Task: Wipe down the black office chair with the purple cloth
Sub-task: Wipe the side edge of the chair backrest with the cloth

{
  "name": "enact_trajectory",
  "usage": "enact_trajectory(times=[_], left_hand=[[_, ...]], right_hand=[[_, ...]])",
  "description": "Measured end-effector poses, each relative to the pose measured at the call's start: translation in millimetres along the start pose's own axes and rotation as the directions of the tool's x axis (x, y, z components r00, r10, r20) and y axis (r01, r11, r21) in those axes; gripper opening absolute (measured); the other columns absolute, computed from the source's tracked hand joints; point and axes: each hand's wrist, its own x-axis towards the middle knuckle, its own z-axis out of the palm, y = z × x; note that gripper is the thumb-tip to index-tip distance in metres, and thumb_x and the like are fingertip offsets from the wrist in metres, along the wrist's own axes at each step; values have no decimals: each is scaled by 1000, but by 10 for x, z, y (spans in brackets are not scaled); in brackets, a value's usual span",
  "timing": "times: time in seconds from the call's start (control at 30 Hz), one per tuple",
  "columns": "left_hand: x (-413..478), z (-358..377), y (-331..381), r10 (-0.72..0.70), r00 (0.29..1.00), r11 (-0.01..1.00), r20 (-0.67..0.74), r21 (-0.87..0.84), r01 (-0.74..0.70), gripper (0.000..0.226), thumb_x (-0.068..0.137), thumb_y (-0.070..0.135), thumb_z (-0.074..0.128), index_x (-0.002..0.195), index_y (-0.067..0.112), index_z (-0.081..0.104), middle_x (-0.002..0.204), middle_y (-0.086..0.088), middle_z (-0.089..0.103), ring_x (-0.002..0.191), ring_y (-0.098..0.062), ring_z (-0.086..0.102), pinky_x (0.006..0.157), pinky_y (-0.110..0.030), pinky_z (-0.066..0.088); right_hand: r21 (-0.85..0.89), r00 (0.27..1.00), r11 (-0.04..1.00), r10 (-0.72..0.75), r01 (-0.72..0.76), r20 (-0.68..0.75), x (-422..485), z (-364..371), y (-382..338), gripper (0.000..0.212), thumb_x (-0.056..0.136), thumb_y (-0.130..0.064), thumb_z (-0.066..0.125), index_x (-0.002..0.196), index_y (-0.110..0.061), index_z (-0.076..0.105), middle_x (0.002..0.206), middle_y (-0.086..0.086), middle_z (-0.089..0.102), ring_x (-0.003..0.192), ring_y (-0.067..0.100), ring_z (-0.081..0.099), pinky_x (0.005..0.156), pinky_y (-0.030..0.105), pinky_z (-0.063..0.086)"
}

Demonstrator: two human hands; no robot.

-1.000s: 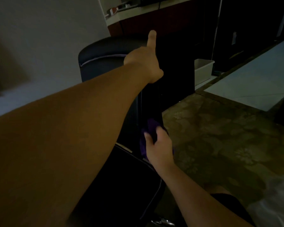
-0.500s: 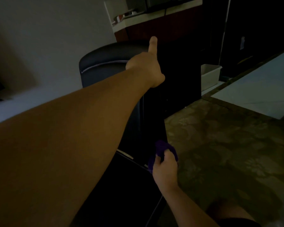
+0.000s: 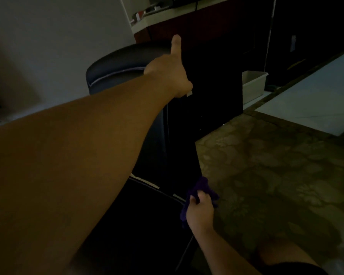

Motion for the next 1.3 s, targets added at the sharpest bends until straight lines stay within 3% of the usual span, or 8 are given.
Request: enact_trajectory(times=[0.1,0.2,0.33,0.53,0.7,1.13,1.2,1.3], left_hand=[[-3,11,-6,-1,1000,1000,3,-6,1,115,83,38,71,154,23,-18,87,-3,55,63,-16,57,44,-29,37],[-6,14,-2,-6,1000,1000,-2,-11,6,114,83,34,70,154,22,-18,81,-3,58,62,-17,59,44,-30,40],[-9,5,0,-5,1000,1000,-11,-16,5,113,83,31,70,154,21,-18,76,-2,58,58,-16,57,42,-29,37],[-15,2,33,-12,1000,1000,-10,-15,12,116,82,32,73,155,22,-17,80,-2,56,61,-16,58,43,-28,36],[-28,-5,18,-14,1000,1000,-17,-6,13,114,83,32,71,155,22,-17,76,-1,53,61,-16,57,44,-28,38],[-87,-1,45,5,999,1000,-44,2,-4,112,82,30,69,155,23,-16,79,-3,62,64,-18,62,45,-30,44],[-102,-12,48,3,999,1000,-46,-1,-3,112,82,31,69,155,24,-16,80,-3,61,64,-17,61,45,-30,43],[-121,-18,34,7,999,1000,-51,4,-7,113,82,33,69,155,25,-16,79,-1,57,62,-16,59,45,-29,41]], right_hand=[[71,993,992,105,-101,-55,17,45,-67,16,99,-14,49,110,-10,60,109,3,53,100,19,57,82,24,38],[-47,966,975,-220,216,-138,-69,40,-409,9,97,-11,53,91,-16,59,98,-5,52,87,5,53,71,8,36],[-30,869,877,-480,480,-117,-53,39,-620,17,95,-15,56,109,-23,60,108,-15,51,100,-3,50,86,4,37],[125,991,985,-107,117,-86,53,5,-72,19,93,-4,56,102,-19,62,107,-4,58,103,16,57,84,22,40],[307,981,942,170,-134,-95,59,12,-29,23,90,-2,57,87,-24,65,98,3,63,93,23,60,88,44,48],[59,901,905,-409,421,-146,-84,16,-479,18,81,-14,66,70,-21,54,68,-5,55,64,10,53,59,14,40],[-33,918,930,-366,365,-152,-67,-12,-256,19,82,-15,67,70,-21,53,70,-4,56,66,11,55,62,19,43],[35,990,996,-76,81,-122,-71,-33,-55,16,86,-13,65,73,-14,57,76,6,59,69,22,58,68,41,50]])
